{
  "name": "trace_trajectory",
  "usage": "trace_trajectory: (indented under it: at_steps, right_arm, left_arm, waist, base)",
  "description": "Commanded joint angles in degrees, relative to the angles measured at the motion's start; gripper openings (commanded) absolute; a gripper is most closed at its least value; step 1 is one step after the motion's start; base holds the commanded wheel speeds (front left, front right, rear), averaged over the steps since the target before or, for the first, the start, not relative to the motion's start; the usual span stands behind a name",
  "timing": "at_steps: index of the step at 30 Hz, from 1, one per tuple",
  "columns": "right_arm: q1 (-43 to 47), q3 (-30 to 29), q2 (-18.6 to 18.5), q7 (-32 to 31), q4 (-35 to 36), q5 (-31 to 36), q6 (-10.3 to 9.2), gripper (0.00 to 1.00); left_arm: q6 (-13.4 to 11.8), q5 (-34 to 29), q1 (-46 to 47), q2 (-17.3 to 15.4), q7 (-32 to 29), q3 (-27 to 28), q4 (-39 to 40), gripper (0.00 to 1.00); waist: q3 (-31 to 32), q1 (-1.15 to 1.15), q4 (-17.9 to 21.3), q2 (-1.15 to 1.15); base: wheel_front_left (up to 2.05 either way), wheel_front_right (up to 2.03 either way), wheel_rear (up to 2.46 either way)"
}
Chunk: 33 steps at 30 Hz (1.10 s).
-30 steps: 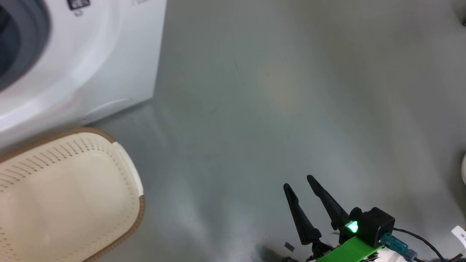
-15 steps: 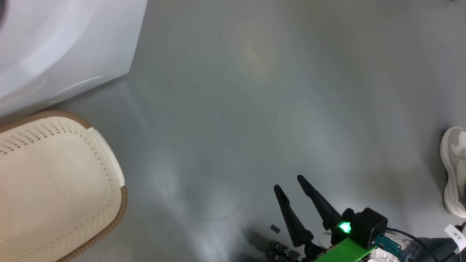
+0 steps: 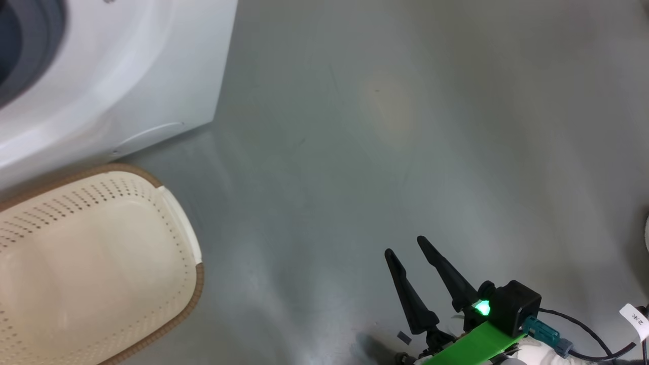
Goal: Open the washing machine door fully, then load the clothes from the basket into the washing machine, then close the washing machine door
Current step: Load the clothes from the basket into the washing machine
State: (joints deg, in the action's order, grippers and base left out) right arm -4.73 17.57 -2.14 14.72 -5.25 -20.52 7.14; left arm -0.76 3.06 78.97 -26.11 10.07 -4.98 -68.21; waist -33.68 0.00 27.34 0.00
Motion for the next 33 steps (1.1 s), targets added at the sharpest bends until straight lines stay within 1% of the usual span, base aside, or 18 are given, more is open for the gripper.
trace_trajectory:
  at_steps: [1, 4, 10, 12, 15, 21, 24, 28, 33]
  right_arm:
    - [0.20, 0.69, -0.74, 0.28, 0.73, 0.57, 0.35, 1.00]
    - [0.22, 0.10, -0.74, 0.28, 0.26, 0.70, 0.35, 1.00]
    - [-0.23, -0.52, -0.74, 0.28, -0.72, 1.01, 0.35, 1.00]
    - [-0.39, -0.72, -0.74, 0.28, -0.98, 1.25, 0.35, 1.00]
    - [-0.54, -0.97, -0.74, 0.28, -1.51, 1.95, 0.35, 1.00]
    - [-0.67, -2.98, -0.74, 0.28, -2.24, 2.85, 0.35, 1.00]
    - [-0.93, -4.18, -0.74, 0.28, -2.41, 3.20, 0.35, 1.00]
    - [-0.72, -5.83, -0.74, 0.28, -2.61, 3.93, 0.35, 1.00]
    - [0.37, -7.34, -0.74, 0.28, -3.03, 5.16, 0.35, 1.00]
  left_arm:
    - [-0.29, 0.30, -0.11, -1.50, 0.12, 0.44, 0.57, 1.00]
    - [-1.40, 1.86, -1.31, 0.06, 0.41, 1.47, -1.07, 1.00]
    - [-5.14, 4.04, -5.64, 3.08, 2.68, 2.97, -2.67, 1.00]
    - [-5.68, 4.33, -7.43, 4.13, 3.46, 2.94, -2.78, 1.00]
    - [-5.50, 5.15, -10.01, 5.85, 4.24, 3.10, -2.66, 1.00]
    - [-4.08, 7.29, -15.67, 9.47, 4.85, 3.90, -0.87, 1.00]
    - [-3.47, 7.38, -19.63, 11.41, 4.90, 3.54, 2.75, 1.00]
    - [-2.97, 8.30, -27.43, 14.86, 4.91, 4.04, 8.90, 1.00]
    - [-0.86, 8.21, -38.34, 18.86, 4.92, 3.22, 16.30, 1.00]
  waist:
    - [1.96, 0.00, -1.70, 0.00]
    - [3.57, 0.00, -3.13, 0.00]
    - [7.33, 0.00, -5.63, 0.00]
    - [8.61, 0.00, -6.43, 0.00]
    - [10.55, 0.00, -7.73, 0.00]
    - [14.13, 0.00, -11.26, 0.00]
    - [15.73, 0.00, -13.41, 0.00]
    - [18.30, 0.00, -16.55, 0.00]
    - [21.60, 0.00, -20.11, 0.00]
  base:
    - [0.00, 0.00, 0.00]
    - [0.00, 0.00, 0.00]
    - [0.00, 0.00, 0.00]
    - [0.00, 0.00, 0.00]
    - [0.00, 0.00, 0.00]
    - [0.00, 0.00, 0.00]
    - [0.00, 0.00, 0.00]
    - [0.00, 0.00, 0.00]
    - [0.00, 0.00, 0.00]
